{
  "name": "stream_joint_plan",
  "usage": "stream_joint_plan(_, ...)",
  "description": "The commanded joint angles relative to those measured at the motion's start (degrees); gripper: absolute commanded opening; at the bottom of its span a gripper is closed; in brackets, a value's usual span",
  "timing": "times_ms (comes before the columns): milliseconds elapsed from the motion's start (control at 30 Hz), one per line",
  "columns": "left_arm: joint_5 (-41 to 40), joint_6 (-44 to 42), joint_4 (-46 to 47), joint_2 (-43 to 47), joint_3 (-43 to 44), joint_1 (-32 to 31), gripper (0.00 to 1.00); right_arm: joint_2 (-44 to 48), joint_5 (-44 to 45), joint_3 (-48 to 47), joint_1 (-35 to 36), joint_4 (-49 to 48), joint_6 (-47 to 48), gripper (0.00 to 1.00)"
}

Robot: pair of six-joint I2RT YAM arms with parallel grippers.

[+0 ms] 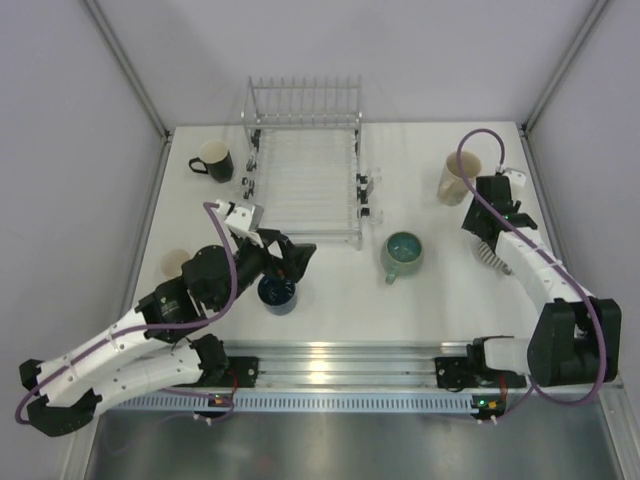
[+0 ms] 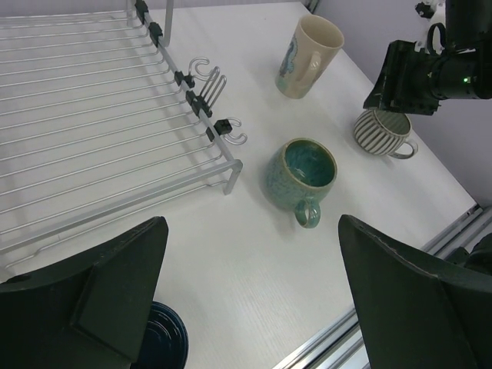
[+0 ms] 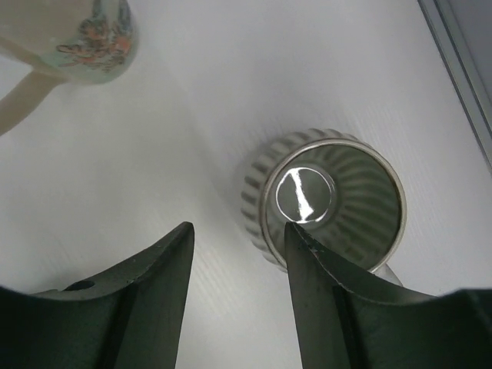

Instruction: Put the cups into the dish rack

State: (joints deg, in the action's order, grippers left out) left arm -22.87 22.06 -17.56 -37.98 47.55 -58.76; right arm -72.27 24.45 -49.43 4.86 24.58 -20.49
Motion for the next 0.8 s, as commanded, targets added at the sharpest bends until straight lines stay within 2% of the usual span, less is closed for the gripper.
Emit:
stream_joint_plan(0, -0.5, -1.7, 3.1, 1.5, -0.5, 0.0, 0.98, -0.5, -0.7, 0.7, -3.0, -3.7, 0.9, 0.51)
stream_joint_plan(333, -0.2, -2.5, 3.2, 1.6, -1.0, 0.0, 0.98, -4.0, -2.2, 1.9, -3.8, -4.7, 1.1, 0.51)
stream_joint_plan(500, -0.2, -2.4, 3.2, 1.9, -0.9, 0.0, 0.98, -5.7, -0.3, 2.7, -4.1, -5.0, 1.0, 0.49)
stream_joint_plan(733, -0.4, -2.6, 3.0, 2.2, 0.0, 0.0, 0.98, -10.3, -3.0, 1.3, -4.3, -4.2, 0.1, 0.47)
stream_joint_plan(767, -0.5, -2.6, 3.0, 2.3, 0.0, 0.0, 0.98, -10.4, -4.6, 1.2, -6.3, -4.3, 0.0, 0.45)
